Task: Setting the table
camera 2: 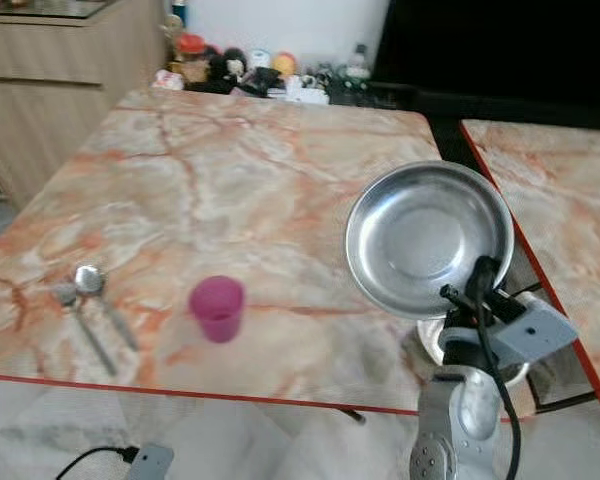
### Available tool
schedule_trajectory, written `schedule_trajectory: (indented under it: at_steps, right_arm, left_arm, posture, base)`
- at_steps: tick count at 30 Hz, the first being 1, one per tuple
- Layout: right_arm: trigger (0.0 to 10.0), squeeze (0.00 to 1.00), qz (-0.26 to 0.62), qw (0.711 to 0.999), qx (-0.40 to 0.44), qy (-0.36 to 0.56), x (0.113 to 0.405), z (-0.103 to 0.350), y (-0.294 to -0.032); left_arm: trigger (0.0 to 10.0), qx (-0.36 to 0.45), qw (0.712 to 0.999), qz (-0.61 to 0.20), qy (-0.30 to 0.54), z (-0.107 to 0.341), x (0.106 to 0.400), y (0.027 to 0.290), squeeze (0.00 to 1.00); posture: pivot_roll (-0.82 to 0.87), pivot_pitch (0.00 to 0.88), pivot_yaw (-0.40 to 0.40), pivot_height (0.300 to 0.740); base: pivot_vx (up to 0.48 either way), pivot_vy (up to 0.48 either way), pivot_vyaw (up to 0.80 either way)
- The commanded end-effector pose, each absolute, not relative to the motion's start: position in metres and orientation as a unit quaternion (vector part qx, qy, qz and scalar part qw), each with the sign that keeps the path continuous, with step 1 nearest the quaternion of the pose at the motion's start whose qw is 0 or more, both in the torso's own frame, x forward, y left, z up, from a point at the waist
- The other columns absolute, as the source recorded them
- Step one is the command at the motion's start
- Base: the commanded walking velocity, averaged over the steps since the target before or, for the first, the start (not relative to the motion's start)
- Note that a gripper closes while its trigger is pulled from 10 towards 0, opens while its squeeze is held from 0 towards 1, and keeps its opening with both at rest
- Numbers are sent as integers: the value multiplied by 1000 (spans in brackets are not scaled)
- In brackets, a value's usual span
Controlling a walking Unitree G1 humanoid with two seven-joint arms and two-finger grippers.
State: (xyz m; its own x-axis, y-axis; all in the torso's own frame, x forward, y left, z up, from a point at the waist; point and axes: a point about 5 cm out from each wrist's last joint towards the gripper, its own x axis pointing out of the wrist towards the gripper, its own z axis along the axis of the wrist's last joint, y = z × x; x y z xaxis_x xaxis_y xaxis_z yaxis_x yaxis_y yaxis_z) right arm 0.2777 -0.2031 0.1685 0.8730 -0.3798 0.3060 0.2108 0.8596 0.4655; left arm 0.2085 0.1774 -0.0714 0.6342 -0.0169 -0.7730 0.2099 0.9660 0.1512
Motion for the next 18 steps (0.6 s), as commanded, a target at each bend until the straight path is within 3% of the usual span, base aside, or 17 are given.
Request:
schedule_trajectory:
  at_steps: [1,10,15,18]
  right_arm:
    - [10000,0,-165,940,206,-215,274,175,-209]
    - [10000,0,-170,939,207,-215,274,176,-212]
    - [10000,0,-169,940,206,-213,274,176,-211]
    - [10000,0,-170,940,206,-214,273,176,-211]
  left_arm:
    - [10000,104,886,-69,446,-80,195,171,0]
    - [10000,106,886,-69,445,-79,195,172,0]
    - [10000,106,886,-69,446,-80,195,172,0]
    - [10000,106,886,-69,446,-80,195,172,0]
  posture:
    - [-37,124,-45,740]
    - [-42,128,-43,740]
    - [-44,129,-43,740]
    - [-44,129,-43,740]
  base:
    - [0,-450,0]
    - [0,-447,0]
    - [0,-447,-731]
    - [0,-446,0]
